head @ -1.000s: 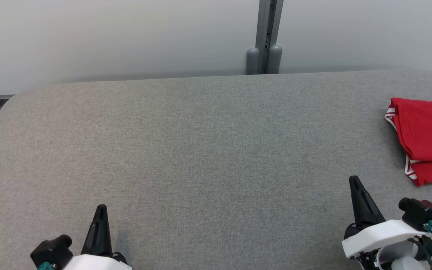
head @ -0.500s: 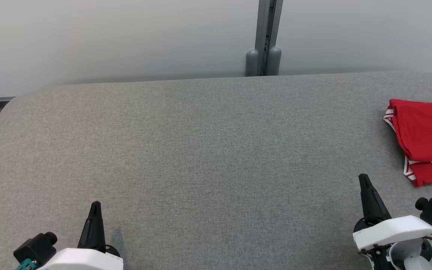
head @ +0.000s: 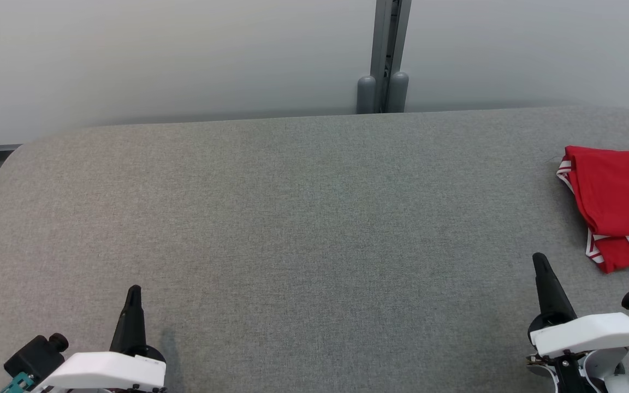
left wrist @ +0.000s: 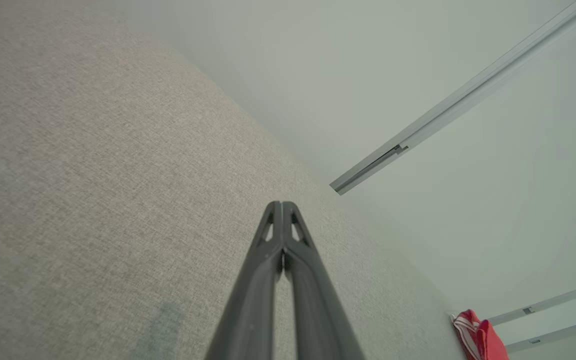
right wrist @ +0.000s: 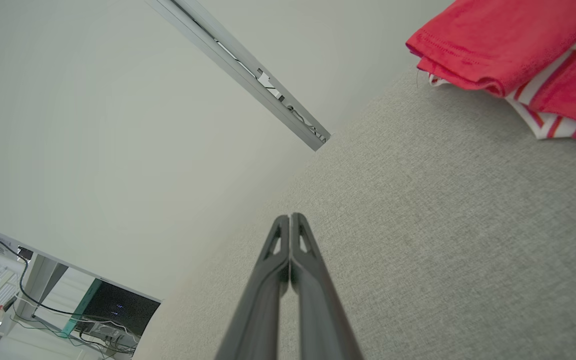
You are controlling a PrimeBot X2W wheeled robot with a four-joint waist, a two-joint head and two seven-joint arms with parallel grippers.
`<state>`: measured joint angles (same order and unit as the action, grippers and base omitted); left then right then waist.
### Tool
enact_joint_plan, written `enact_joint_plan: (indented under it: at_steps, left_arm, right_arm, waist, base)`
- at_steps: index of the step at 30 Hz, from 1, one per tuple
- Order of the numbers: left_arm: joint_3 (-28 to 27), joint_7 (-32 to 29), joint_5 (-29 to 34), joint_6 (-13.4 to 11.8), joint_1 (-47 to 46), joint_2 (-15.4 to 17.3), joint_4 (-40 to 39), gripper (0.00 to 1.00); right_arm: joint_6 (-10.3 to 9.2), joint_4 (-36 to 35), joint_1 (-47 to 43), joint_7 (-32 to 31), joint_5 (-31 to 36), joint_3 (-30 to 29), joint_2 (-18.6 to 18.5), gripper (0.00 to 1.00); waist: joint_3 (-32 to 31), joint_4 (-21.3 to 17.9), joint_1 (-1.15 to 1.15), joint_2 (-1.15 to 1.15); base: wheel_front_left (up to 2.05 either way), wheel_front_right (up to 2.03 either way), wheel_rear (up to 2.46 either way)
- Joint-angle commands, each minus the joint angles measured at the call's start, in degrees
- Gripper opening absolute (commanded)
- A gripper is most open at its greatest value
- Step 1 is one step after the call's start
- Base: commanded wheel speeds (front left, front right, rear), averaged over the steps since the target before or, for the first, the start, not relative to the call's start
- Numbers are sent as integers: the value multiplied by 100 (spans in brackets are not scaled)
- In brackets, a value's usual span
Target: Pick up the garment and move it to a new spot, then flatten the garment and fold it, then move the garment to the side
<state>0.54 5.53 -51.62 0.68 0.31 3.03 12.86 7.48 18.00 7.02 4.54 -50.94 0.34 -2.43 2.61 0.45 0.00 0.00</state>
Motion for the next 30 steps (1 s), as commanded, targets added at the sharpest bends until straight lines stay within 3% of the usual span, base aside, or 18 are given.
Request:
enact_joint_plan:
  at_steps: [1,30]
  left_arm:
    - [-48,-28,-155,48,-187,50,-52,0]
    - [-301,-511,-1917,340,-405,64,17,0]
  right_arm:
    - [1,-90,43,-35,-154,-42,-55,0]
    - [2,-239,-14,-509,-1920,-320,-71,0]
  waist:
    - [-2,-1,0,0]
    - [-88,-16,0,0]
  base:
    - [0,0,0]
    - [0,0,0]
